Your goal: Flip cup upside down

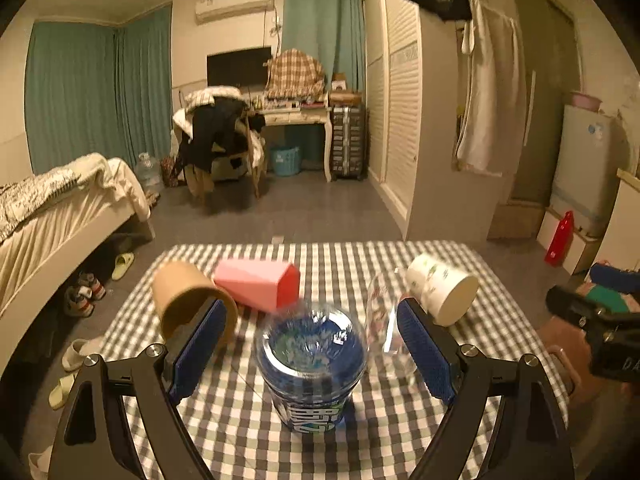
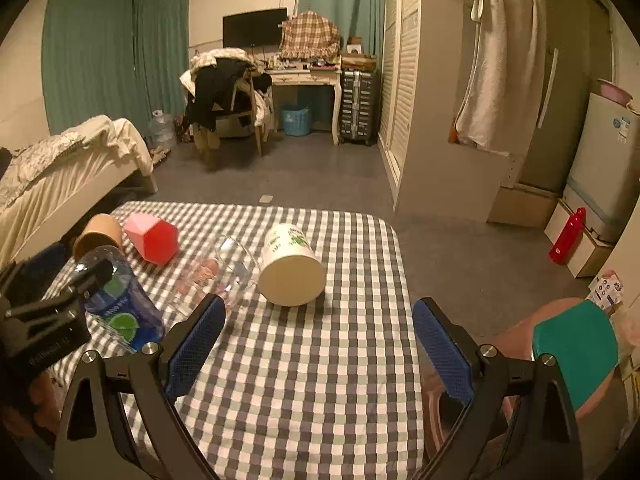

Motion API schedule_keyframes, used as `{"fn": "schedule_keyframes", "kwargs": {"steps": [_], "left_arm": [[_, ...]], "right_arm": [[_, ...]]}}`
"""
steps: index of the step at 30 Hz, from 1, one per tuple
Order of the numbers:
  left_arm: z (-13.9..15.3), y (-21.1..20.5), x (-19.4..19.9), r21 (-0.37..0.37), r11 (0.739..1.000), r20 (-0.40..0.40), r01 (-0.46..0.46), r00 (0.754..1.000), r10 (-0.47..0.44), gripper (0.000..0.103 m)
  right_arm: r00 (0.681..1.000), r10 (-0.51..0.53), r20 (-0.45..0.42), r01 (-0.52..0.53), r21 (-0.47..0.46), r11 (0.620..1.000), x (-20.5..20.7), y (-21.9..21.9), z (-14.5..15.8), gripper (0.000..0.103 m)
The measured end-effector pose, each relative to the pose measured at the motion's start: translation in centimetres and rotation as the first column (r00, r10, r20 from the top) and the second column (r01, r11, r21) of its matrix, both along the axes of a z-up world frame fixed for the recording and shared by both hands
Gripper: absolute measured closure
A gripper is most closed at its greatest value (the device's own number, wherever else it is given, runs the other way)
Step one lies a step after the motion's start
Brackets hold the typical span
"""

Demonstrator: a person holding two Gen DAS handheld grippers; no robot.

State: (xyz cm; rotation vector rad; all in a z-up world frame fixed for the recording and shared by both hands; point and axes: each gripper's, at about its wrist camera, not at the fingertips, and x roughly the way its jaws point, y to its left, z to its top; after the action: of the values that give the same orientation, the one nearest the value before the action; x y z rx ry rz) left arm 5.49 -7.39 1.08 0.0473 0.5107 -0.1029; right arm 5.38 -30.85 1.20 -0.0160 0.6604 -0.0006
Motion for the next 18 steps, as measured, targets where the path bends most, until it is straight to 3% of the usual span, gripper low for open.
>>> {"fn": "schedule_keyframes", "kwargs": {"steps": [9,18], "left_arm": [[4.4,2.1,-4.3,-0.046,0.999,0.114,0.012,0.993,-0.006,0.013],[5.3,6.1,-9.5,-0.088,0.996,0.214,-0.009,0.976,0.027,0.013]], "right_arm": [[0.988,0.065,0.143,-0.067,0.008,0.998,-4.4,1.9,3.3,0.008],[0.953,0.090,0.288,-0.097,0.008,0.995,-9.3,4.2,5.5,0.008]]}}
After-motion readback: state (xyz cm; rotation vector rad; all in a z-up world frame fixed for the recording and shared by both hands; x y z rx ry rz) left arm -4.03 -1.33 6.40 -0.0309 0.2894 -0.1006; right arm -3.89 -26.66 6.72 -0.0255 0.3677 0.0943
